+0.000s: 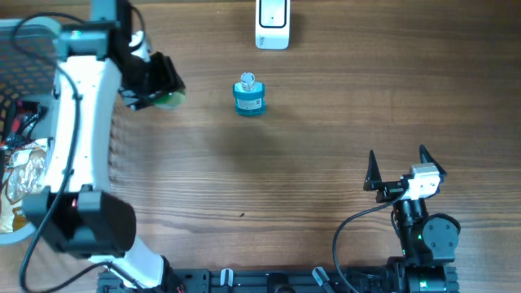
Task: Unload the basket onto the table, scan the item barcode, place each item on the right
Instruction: 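Lift the Knorr jar out and set it on the table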
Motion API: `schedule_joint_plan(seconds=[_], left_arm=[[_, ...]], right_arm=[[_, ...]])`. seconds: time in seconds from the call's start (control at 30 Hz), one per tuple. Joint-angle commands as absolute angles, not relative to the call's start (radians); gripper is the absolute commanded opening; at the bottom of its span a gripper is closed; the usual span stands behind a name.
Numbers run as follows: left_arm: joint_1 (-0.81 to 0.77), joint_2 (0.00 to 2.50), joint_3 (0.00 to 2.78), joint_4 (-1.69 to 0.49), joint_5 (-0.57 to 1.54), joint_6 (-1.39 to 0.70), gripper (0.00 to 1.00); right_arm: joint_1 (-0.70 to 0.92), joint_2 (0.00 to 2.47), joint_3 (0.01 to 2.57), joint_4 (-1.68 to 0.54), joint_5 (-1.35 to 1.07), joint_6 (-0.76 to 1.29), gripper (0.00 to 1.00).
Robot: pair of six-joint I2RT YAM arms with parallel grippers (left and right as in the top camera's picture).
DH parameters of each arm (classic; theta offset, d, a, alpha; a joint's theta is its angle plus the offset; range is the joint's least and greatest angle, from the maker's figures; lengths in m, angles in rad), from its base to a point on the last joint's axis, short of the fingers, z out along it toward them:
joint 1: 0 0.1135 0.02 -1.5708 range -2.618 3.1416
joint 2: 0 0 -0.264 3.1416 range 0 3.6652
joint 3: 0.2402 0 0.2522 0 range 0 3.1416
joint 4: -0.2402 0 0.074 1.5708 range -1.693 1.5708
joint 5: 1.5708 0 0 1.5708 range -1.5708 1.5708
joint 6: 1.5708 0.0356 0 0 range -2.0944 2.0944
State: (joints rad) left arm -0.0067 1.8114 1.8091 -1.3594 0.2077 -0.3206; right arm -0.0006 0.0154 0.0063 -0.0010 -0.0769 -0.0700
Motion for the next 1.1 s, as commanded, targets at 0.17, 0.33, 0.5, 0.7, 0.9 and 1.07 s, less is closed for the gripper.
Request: schedule_joint_plan(seconds=[0.17,0.33,0.5,0.7,0.9,1.07], left_arm=[[-0.101,1.863,1.563,-1.165,0.138,-0.326,0.64],[-0.103,1.863,1.375,-1.048,0.136,-0.327,0.66],[-0.103,1.863,1.217,-0.924,0.136,-0.346,0.68],[-0.103,1.858,1.153,-0.875,0.136,-0.348,0.77],[-0.102,1.731,1.417,-1.171,0.073,-0.334,1.00],[-0.102,1.615,1.845,-1.465,0.097,-0.322,1.00]], right_arm=[[0.001,0.007,0.005,0.002,-0.068,-0.078,1.00],[0.001,0.007,0.005,0.002,-0.068,-0.078,1.00],[0.001,0.007,0.005,0.002,-0.068,-0.078,1.00],[0.001,0.007,0.005,0.002,-0.068,-0.078,1.00],[0.001,0.007,0.005,0.002,-0.068,-0.078,1.00],[0.001,0.007,0.005,0.002,-0.068,-0.078,1.00]])
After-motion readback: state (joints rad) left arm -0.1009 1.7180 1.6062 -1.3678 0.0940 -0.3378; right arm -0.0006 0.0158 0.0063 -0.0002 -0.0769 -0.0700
